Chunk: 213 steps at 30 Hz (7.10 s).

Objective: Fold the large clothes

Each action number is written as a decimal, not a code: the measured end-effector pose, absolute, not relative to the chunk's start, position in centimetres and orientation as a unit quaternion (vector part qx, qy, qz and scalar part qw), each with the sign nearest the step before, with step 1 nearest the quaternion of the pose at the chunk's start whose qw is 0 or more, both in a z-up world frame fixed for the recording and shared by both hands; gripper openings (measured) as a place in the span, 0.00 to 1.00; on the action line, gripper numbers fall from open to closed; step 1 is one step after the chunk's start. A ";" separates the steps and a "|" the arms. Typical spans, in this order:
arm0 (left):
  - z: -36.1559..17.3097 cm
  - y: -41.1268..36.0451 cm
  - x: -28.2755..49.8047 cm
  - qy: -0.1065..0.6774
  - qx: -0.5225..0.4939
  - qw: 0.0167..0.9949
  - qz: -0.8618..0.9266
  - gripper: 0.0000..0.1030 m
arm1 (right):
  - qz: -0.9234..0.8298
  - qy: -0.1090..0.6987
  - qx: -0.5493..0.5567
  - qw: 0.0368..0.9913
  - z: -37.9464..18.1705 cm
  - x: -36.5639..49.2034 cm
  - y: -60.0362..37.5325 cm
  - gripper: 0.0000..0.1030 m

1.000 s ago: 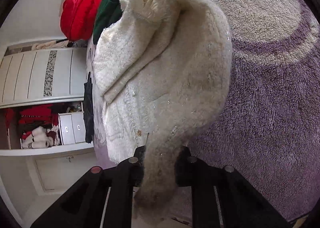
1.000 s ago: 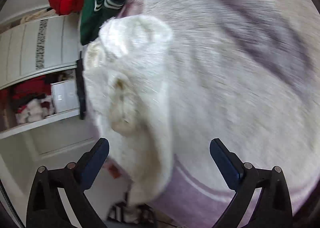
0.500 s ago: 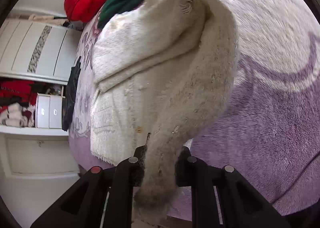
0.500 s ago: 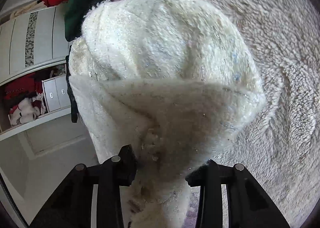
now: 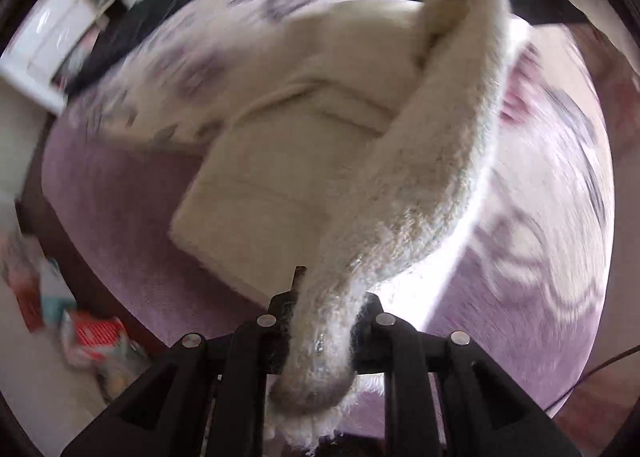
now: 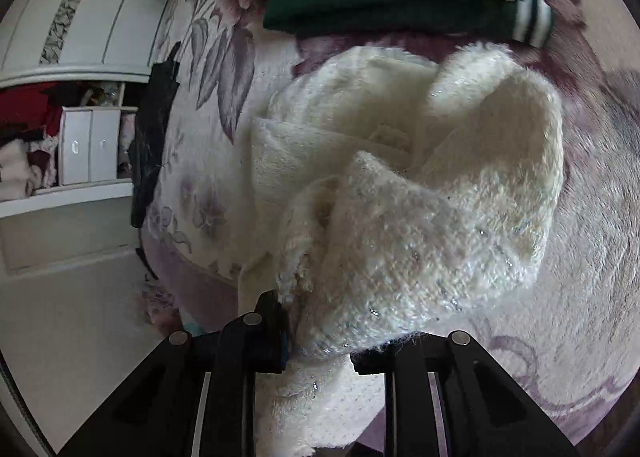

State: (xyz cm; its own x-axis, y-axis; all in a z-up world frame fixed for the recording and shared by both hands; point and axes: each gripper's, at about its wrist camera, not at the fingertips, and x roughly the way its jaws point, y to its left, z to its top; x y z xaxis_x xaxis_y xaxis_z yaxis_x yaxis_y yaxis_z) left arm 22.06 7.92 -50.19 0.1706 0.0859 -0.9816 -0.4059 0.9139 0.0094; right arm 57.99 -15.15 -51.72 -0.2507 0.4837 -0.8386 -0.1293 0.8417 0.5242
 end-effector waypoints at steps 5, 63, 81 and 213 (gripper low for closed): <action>-55.9 18.2 22.6 0.632 -0.227 0.721 0.169 0.20 | 0.207 0.771 0.057 0.600 -54.7 58.5 -1.6 0.22; -58.4 21.6 49.8 0.647 -0.231 0.718 0.108 0.38 | 0.278 0.748 0.092 0.595 -58.0 69.3 -5.1 0.34; -52.8 27.9 38.4 0.615 -0.262 0.744 -0.013 0.66 | 0.228 0.763 0.171 0.580 -60.4 62.5 -12.4 0.78; -48.3 18.1 36.1 0.592 -0.210 0.777 -0.042 0.92 | 0.224 0.673 0.373 0.598 -54.8 50.8 -10.4 0.85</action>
State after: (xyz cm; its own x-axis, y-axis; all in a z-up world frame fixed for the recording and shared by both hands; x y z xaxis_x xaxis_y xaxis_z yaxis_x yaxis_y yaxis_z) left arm 36.12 18.08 -48.31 0.2961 -0.3137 -0.9022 -0.1831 0.9084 -0.3759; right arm 50.84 -10.39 -54.80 -0.0067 0.7693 -0.6389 0.2344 0.6223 0.7468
